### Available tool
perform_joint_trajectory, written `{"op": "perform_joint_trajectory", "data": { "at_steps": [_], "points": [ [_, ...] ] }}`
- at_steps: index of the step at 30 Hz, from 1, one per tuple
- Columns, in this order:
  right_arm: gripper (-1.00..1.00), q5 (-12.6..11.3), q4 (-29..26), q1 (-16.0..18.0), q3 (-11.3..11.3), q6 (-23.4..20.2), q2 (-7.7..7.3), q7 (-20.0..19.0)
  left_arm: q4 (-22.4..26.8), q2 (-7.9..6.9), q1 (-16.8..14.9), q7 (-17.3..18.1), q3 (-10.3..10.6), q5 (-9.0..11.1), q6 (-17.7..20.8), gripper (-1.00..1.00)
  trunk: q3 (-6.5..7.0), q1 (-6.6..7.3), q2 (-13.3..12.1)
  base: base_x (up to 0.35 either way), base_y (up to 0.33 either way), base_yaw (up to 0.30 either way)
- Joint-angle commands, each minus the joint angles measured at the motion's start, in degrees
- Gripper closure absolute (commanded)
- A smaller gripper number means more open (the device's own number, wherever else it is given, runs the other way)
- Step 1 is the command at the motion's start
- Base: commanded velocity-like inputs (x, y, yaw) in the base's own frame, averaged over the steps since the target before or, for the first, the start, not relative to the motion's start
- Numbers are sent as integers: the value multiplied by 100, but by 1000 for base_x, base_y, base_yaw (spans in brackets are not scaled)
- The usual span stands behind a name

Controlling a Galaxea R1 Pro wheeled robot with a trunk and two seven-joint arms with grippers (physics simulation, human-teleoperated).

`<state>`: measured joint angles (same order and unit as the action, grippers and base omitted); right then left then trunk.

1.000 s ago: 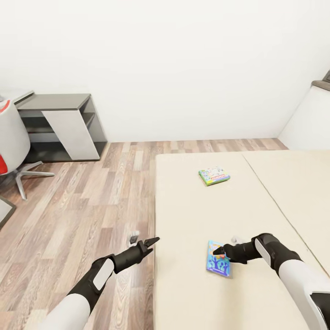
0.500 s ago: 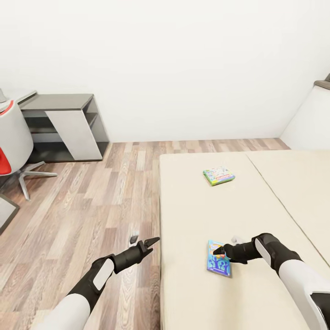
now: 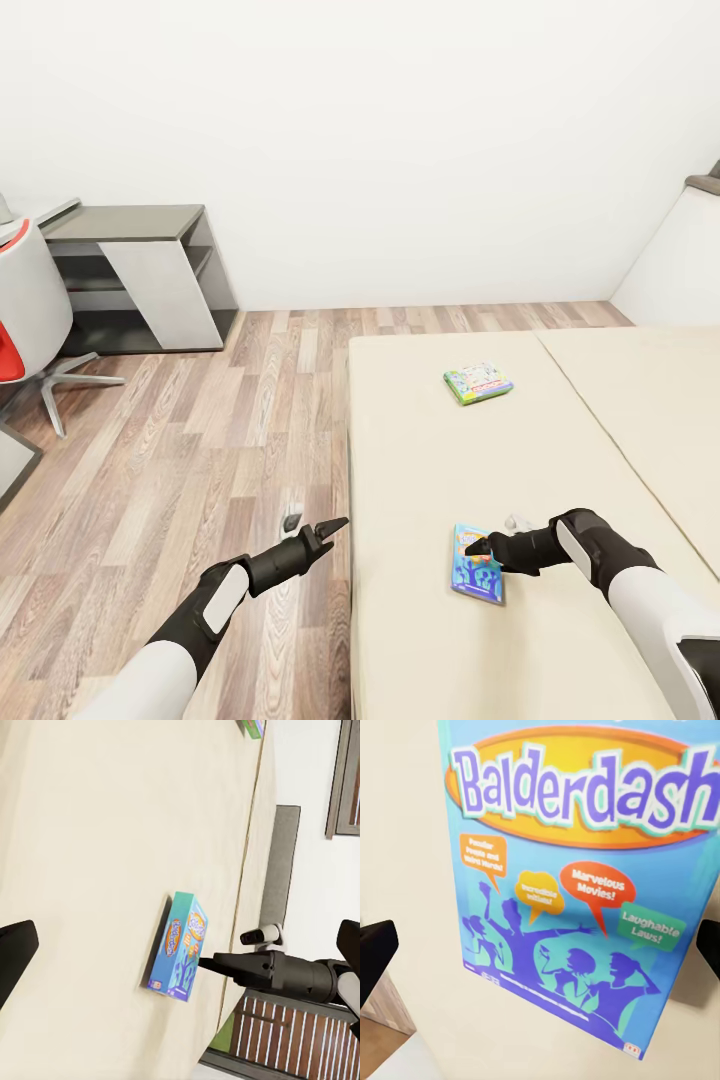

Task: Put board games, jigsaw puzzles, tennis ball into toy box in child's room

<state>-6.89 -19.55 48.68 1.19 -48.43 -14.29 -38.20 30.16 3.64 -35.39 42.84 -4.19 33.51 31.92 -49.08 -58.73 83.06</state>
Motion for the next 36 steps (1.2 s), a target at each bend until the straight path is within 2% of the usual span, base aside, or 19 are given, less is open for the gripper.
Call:
{"op": "perform_joint_trajectory", "data": {
  "at_steps": [1, 4, 5, 13, 36],
  "points": [
    [-100, -58, -5, 2, 13, -44, -3, 18, -1, 5, -3, 12, -29, 6, 42, -100, -4, 0, 2, 0, 3, 0],
    [-100, -83, -82, 101, -41, 54, -101, 17, -22, 104, 96, -86, -18, 62, -56, -100, -4, 0, 2, 0, 0, 0],
    [-100, -83, -82, 106, -41, 86, -125, 17, -20, 74, 129, -118, -34, 69, -88, -100, -4, 0, 2, 0, 0, 0],
    [-100, -83, -82, 106, -41, 212, -125, 17, -20, 74, 217, -363, -34, 69, -128, -100, -4, 0, 2, 0, 0, 0],
    [-100, -83, -82, 106, -41, 212, -125, 17, -20, 74, 217, -363, -34, 69, -128, -100, -4, 0, 2, 0, 0, 0]
  ]
}}
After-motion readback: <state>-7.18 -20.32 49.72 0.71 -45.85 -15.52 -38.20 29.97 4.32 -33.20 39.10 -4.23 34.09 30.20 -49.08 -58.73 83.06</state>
